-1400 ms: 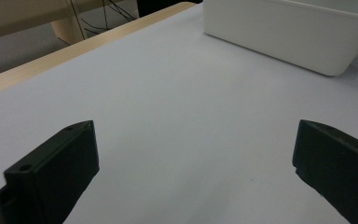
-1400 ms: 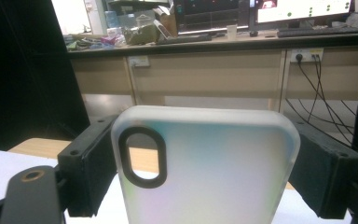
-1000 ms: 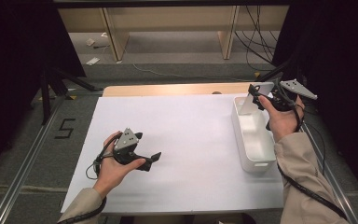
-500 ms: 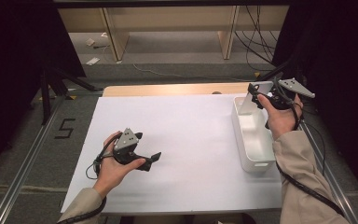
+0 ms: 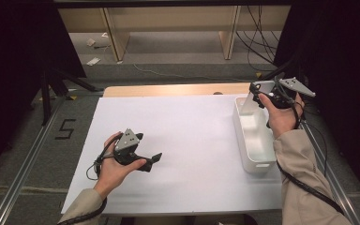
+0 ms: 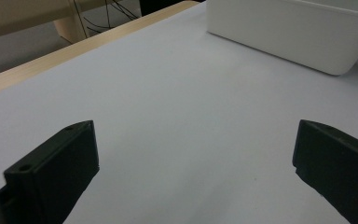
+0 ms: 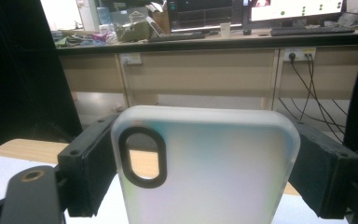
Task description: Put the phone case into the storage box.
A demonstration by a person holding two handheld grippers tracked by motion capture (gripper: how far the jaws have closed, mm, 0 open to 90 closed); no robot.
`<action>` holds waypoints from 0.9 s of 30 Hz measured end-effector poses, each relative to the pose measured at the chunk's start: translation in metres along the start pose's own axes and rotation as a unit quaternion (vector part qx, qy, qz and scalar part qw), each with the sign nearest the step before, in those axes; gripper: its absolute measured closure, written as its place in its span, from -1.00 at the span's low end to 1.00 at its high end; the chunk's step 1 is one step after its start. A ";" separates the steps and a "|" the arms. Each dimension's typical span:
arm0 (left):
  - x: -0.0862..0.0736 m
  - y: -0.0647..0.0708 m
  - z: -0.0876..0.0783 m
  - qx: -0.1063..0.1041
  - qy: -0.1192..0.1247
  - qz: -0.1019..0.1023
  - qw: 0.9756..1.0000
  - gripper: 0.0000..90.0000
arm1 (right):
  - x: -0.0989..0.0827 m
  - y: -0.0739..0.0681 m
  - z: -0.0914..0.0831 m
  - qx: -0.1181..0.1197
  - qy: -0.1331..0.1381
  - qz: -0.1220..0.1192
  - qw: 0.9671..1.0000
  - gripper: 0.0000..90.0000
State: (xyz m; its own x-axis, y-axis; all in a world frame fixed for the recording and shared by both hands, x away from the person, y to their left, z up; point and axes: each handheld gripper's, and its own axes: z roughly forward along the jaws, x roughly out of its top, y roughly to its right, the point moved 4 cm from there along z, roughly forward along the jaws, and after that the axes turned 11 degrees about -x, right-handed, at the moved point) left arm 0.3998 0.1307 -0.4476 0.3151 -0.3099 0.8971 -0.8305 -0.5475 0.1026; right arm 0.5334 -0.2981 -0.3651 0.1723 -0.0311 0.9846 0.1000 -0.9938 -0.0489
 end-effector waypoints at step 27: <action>0.000 0.000 -0.001 0.001 -0.001 -0.001 1.000 -1.00 | -0.002 -0.002 0.011 -0.007 0.000 -0.002 1.000 -0.60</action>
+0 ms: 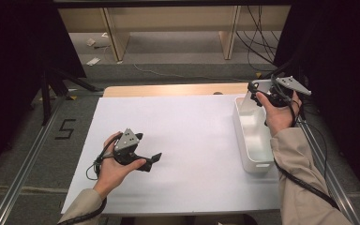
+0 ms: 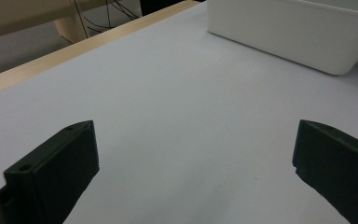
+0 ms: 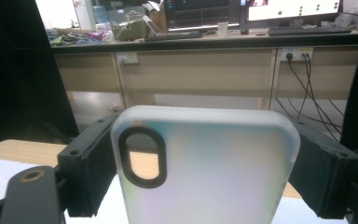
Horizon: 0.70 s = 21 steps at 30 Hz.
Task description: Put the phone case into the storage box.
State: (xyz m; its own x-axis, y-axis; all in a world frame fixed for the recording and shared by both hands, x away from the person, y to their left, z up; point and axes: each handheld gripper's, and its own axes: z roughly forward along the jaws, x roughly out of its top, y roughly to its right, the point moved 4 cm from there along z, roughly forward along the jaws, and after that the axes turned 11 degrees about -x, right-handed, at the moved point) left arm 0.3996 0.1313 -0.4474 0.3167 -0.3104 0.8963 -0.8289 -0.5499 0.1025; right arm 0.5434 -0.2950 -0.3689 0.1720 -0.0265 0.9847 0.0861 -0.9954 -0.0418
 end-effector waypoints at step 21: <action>0.000 0.000 -0.001 0.000 -0.001 0.002 1.000 -1.00 | -0.005 -0.006 0.009 -0.015 0.002 -0.021 1.000 -0.60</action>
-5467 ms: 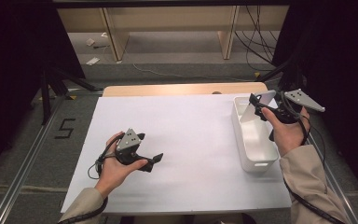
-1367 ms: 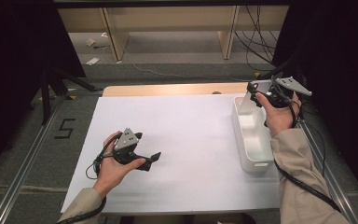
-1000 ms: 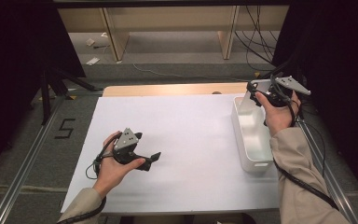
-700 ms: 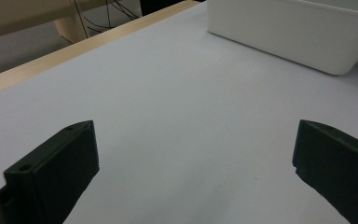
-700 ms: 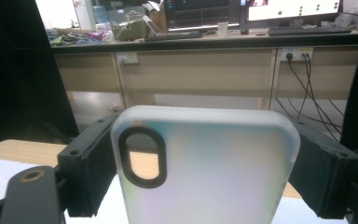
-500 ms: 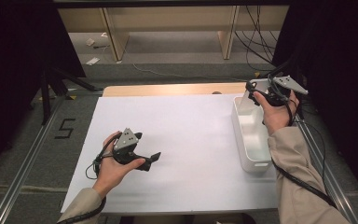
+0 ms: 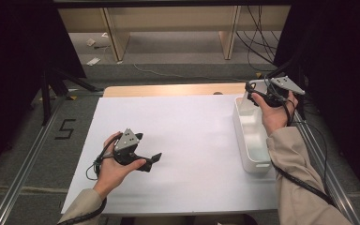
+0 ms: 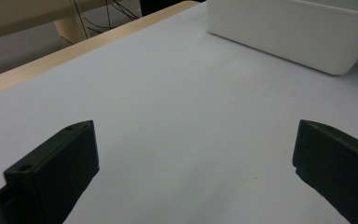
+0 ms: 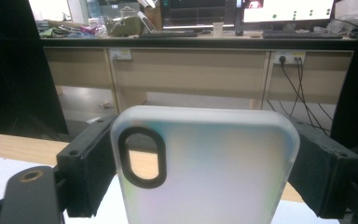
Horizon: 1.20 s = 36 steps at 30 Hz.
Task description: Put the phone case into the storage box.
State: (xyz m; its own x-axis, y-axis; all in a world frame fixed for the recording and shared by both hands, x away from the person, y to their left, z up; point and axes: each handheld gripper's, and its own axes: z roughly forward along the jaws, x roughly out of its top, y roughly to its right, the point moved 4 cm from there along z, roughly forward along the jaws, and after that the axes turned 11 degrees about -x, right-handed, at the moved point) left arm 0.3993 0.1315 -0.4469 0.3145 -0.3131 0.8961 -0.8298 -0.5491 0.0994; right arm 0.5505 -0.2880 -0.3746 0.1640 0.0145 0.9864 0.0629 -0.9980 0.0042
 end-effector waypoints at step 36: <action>0.000 0.000 0.000 -0.001 0.000 0.000 1.000 -1.00 | -0.008 -0.003 0.015 -0.020 0.001 -0.004 1.000 -0.60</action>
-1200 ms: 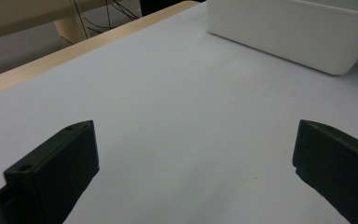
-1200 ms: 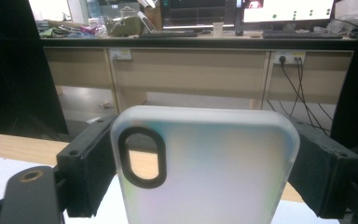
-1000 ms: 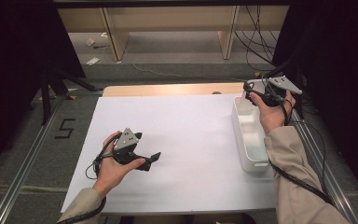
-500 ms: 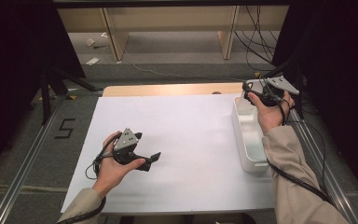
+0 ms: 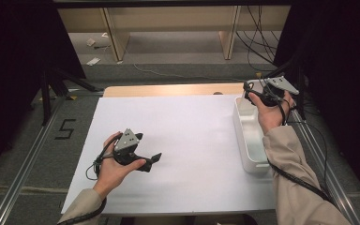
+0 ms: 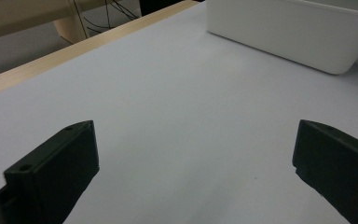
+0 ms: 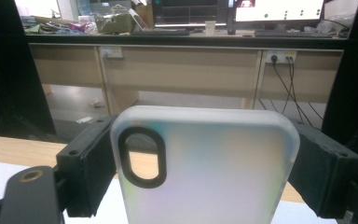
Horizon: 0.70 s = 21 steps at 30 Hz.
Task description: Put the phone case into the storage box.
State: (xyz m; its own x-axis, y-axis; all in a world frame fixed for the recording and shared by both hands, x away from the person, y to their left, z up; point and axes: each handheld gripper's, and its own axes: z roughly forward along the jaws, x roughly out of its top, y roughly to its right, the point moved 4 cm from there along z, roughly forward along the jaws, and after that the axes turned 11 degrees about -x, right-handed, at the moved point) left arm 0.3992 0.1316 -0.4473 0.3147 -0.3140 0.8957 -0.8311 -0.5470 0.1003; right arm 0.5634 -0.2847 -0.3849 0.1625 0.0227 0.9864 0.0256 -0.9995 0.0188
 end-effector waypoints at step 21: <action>0.000 0.000 0.000 0.000 0.000 -0.001 1.000 -1.00 | -0.004 0.000 0.007 -0.003 -0.017 -0.005 1.000 -0.60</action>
State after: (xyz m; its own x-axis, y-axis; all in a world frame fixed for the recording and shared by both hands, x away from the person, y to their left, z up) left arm 0.3995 0.1319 -0.4476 0.3156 -0.3134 0.8956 -0.8309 -0.5472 0.1013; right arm 0.5700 -0.2842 -0.3901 0.1953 0.0324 0.9802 0.0204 -0.9994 0.0290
